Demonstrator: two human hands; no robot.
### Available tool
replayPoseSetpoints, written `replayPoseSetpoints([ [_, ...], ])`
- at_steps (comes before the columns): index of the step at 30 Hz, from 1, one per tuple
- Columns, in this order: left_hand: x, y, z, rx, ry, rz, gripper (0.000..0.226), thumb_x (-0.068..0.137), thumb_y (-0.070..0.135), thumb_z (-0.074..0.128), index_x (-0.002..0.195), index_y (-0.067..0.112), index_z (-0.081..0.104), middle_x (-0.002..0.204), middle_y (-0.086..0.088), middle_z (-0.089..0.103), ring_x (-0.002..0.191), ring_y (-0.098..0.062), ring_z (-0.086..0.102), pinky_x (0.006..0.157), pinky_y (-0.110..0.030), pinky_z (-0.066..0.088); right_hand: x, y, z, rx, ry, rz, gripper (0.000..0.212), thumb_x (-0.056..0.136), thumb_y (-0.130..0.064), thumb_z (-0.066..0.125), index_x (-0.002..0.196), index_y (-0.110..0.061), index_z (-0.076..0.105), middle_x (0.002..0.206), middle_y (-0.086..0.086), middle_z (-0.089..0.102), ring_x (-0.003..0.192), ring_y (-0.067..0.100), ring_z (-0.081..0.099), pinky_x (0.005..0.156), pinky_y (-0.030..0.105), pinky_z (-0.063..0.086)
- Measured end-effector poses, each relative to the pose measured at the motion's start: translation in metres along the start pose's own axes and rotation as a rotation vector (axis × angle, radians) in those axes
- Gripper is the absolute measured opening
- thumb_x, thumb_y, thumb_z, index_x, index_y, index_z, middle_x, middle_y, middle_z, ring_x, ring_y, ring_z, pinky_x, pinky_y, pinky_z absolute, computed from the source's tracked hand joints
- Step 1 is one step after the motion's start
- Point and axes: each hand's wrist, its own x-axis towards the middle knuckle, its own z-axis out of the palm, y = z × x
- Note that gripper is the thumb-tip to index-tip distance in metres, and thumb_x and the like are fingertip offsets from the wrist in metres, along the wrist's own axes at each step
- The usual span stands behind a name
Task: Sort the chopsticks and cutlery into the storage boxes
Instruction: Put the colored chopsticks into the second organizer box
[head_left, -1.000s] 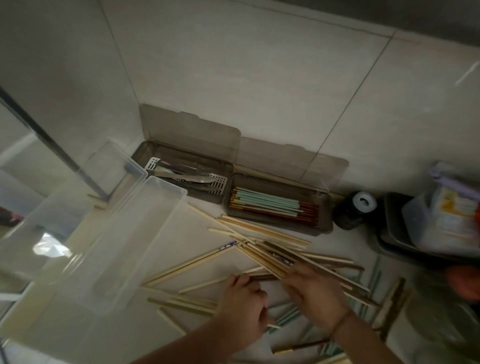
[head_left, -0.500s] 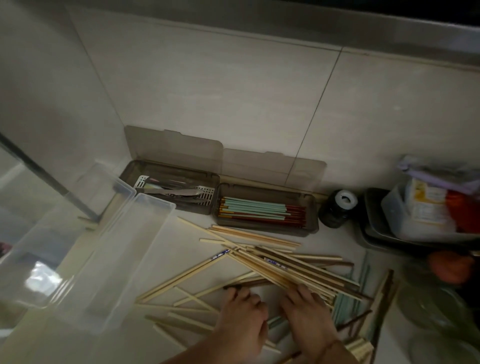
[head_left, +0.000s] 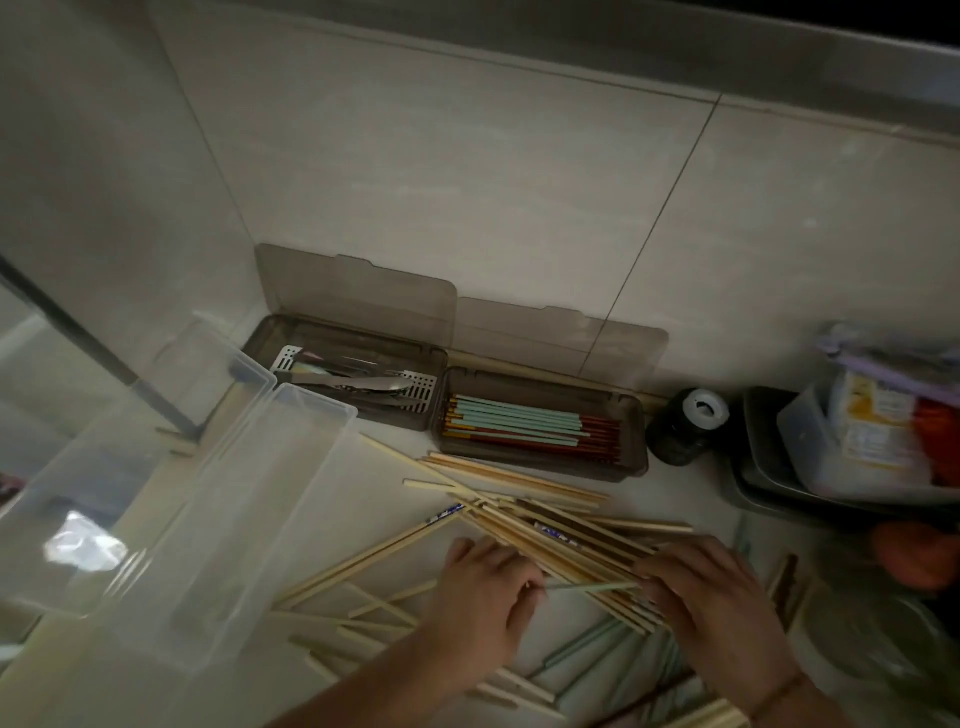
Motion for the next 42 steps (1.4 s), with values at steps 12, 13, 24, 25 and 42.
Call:
replayPoseSetpoints([
  [12,0.053,-0.048,-0.062,0.294,-0.140,-0.374,0.059,0.096,0.056,0.035,0.150,0.035,0.024,0.161,0.002,0.009,0.147,-0.028,0.001,0.115,-0.058,0.000,0.128,0.011,0.006,-0.019,0.107,0.206,0.032,0.084,-0.045,0.053,0.084,-0.023,0.077,0.082,0.000,0.063,0.080,0.031,0.052,0.069,0.038,0.045],
  [13,0.053,-0.050,-0.060,0.328,-0.187,-0.386,0.061,0.096,0.057,0.034,0.152,0.037,0.018,0.162,0.002,0.000,0.147,-0.029,-0.009,0.113,-0.059,-0.009,0.140,0.012,0.010,-0.051,0.055,0.205,0.026,0.084,-0.042,0.059,0.085,-0.024,0.077,0.082,0.000,0.064,0.081,0.032,0.053,0.069,0.037,0.044],
  [24,0.046,-0.053,-0.054,0.289,-0.300,-0.460,0.069,0.097,0.054,0.036,0.152,0.042,-0.004,0.161,0.006,-0.019,0.145,-0.027,-0.025,0.113,-0.060,-0.012,0.211,-0.017,0.046,-0.252,-0.433,0.129,0.024,0.092,-0.052,0.049,0.108,-0.043,0.065,0.115,-0.010,0.059,0.115,0.022,0.045,0.099,0.036,0.033],
  [25,0.047,-0.053,-0.054,0.286,-0.305,-0.462,0.070,0.097,0.055,0.036,0.152,0.041,-0.004,0.161,0.006,-0.019,0.145,-0.027,-0.026,0.113,-0.060,-0.012,0.213,-0.019,0.047,-0.261,-0.438,0.124,0.024,0.092,-0.051,0.050,0.108,-0.042,0.065,0.115,-0.010,0.060,0.115,0.022,0.045,0.099,0.037,0.033],
  [42,0.004,-0.011,-0.002,0.120,0.004,-0.004,0.020,0.064,0.039,0.064,0.080,0.029,0.059,0.097,0.009,0.055,0.101,-0.021,0.049,0.084,-0.042,0.045,0.109,-0.032,0.019,0.092,-0.104,-0.118,0.007,0.084,-0.027,0.063,0.086,-0.028,0.069,0.080,-0.007,0.061,0.076,0.017,0.059,0.059,0.028,0.051],
])
